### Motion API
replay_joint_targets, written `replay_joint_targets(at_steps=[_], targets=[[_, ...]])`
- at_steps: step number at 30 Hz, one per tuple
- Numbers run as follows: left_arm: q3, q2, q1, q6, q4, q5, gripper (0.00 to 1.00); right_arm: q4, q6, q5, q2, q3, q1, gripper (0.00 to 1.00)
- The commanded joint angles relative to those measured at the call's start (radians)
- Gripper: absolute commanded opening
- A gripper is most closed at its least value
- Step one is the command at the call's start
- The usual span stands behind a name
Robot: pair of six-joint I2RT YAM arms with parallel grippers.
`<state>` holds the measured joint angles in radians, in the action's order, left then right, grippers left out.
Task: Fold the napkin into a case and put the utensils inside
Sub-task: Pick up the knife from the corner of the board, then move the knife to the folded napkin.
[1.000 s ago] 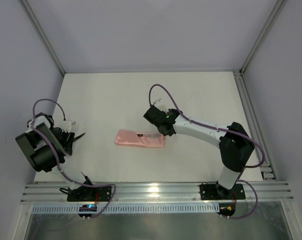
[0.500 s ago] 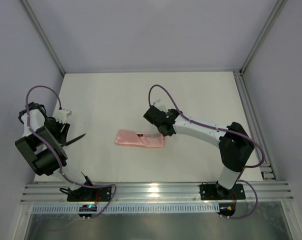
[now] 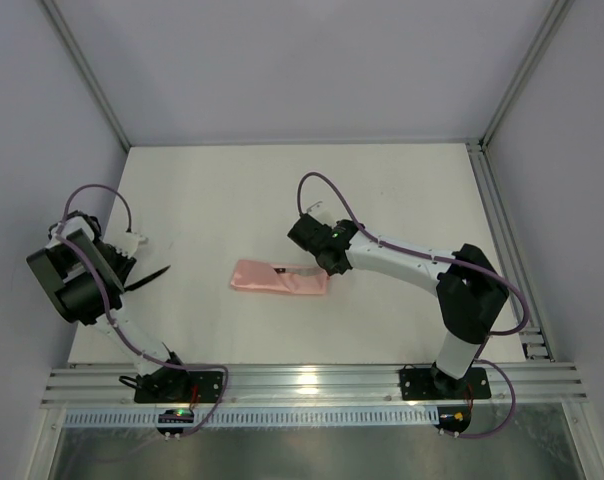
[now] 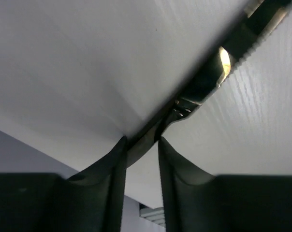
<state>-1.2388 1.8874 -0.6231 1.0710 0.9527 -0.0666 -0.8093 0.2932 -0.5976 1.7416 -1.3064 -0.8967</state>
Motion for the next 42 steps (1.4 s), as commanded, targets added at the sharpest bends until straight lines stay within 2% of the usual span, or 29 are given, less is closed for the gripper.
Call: replay_joint_targets(at_steps=[1,2,4,5,6,9,14,18,22,26,33,37,40,41,42], targets=[[0.030,0.061,-0.004,0.050,-0.026,-0.002,0.23,0.005,-0.002,0.002,-0.013,0.007,-0.005,0.48],[0.042,0.062,-0.004,0.053,-0.022,-0.005,0.14,0.005,0.000,-0.001,-0.013,0.007,-0.005,0.48],[0.067,0.065,-0.006,0.053,-0.043,-0.006,0.11,0.005,-0.002,-0.001,-0.014,0.007,-0.005,0.48],[0.090,0.067,-0.004,0.056,-0.051,-0.007,0.02,0.005,-0.002,-0.001,-0.014,0.007,-0.004,0.48],[0.099,0.075,-0.004,0.055,-0.064,-0.010,0.00,0.007,0.000,0.002,-0.016,0.006,-0.005,0.48],[0.130,0.064,-0.006,0.043,-0.074,-0.065,0.00,0.007,0.000,0.005,-0.025,0.006,-0.004,0.48],[0.173,-0.066,-0.006,0.017,-0.043,-0.324,0.00,0.010,0.000,0.013,-0.053,0.006,-0.005,0.48],[0.145,-0.140,-0.004,-0.042,0.017,-0.468,0.00,0.019,0.003,0.021,-0.073,0.007,-0.005,0.48],[0.081,-0.142,0.000,-0.069,0.107,-0.561,0.00,0.035,0.001,0.027,-0.088,0.019,-0.004,0.48],[0.088,-0.172,0.052,-0.066,0.130,-0.584,0.00,0.050,0.004,0.030,-0.086,0.038,-0.004,0.48],[0.096,-0.266,0.178,-0.092,0.168,-0.639,0.00,0.081,0.011,0.053,-0.097,0.061,0.001,0.48],[0.085,-0.327,0.305,-0.129,0.182,-0.656,0.00,0.094,0.020,0.055,-0.116,0.078,0.015,0.48],[0.059,-0.369,0.472,-0.203,0.161,-0.654,0.00,0.134,0.053,0.080,-0.172,0.124,0.051,0.48],[0.043,-0.375,0.572,-0.226,0.152,-0.650,0.00,0.148,0.064,0.097,-0.192,0.162,0.068,0.48],[0.032,-0.379,0.624,-0.267,0.132,-0.645,0.00,0.177,0.073,0.137,-0.236,0.183,0.087,0.48]])
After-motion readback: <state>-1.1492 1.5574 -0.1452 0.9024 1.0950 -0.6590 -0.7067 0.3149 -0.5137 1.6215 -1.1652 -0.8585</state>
